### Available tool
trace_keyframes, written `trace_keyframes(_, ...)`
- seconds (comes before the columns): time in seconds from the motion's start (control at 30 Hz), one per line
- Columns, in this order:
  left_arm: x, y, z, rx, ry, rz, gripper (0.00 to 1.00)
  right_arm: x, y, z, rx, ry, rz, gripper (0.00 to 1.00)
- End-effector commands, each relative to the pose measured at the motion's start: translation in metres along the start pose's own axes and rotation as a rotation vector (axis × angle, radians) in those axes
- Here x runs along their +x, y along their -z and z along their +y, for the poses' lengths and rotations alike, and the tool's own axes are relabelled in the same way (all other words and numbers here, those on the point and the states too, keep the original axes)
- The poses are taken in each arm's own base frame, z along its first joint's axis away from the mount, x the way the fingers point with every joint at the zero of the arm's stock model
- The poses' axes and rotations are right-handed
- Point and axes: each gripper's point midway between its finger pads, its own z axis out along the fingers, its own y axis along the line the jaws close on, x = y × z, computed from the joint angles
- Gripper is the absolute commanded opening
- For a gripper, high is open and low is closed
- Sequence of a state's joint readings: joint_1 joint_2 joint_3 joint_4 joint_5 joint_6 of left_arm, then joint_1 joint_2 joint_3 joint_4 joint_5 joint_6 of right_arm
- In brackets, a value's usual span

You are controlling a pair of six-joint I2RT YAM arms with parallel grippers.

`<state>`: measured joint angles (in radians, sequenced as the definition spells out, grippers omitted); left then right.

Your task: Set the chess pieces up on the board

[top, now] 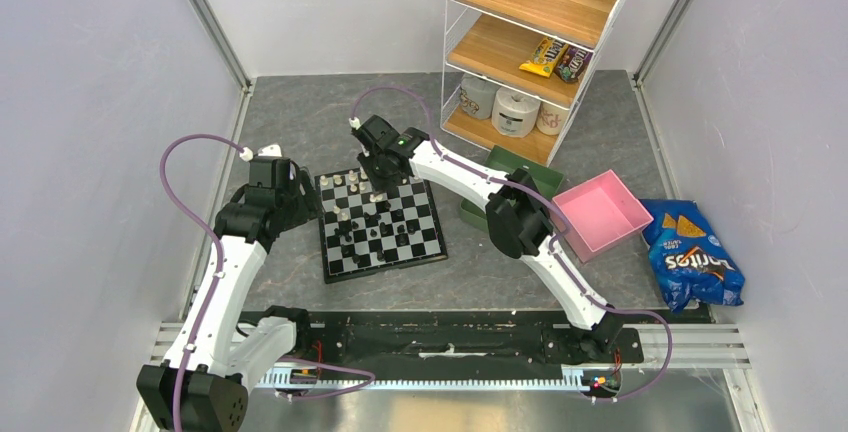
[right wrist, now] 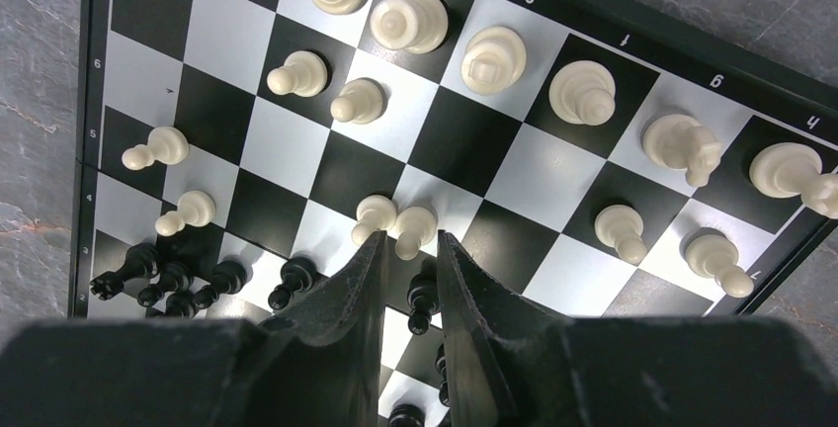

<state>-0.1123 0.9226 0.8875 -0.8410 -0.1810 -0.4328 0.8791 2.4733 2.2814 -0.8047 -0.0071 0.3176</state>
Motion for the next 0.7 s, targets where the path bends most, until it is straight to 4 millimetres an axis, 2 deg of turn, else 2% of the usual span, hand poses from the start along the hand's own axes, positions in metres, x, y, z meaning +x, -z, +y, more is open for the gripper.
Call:
trace_keyframes(0.0,-0.004,0.001,-0.001,0.009,0.016,-0.024,0.79,-0.010,0.005,0.003,-0.008,0.000,-0.026,0.32)
trace_keyframes(0.2,-0.004,0.001,-0.001,0.009,0.016,-0.023,0.80,-0.007,0.002,0.002,-0.005,0.000,-0.017,0.31)
trace_keyframes(0.37,-0.005,0.001,-0.001,0.010,0.016,-0.024,0.79,-0.009,0.002,0.003,-0.006,0.003,-0.020,0.22)
trace_keyframes(0.67,-0.005,0.001,-0.001,0.009,0.017,-0.024,0.79,-0.026,0.006,-0.016,0.080,-0.009,-0.084,0.17)
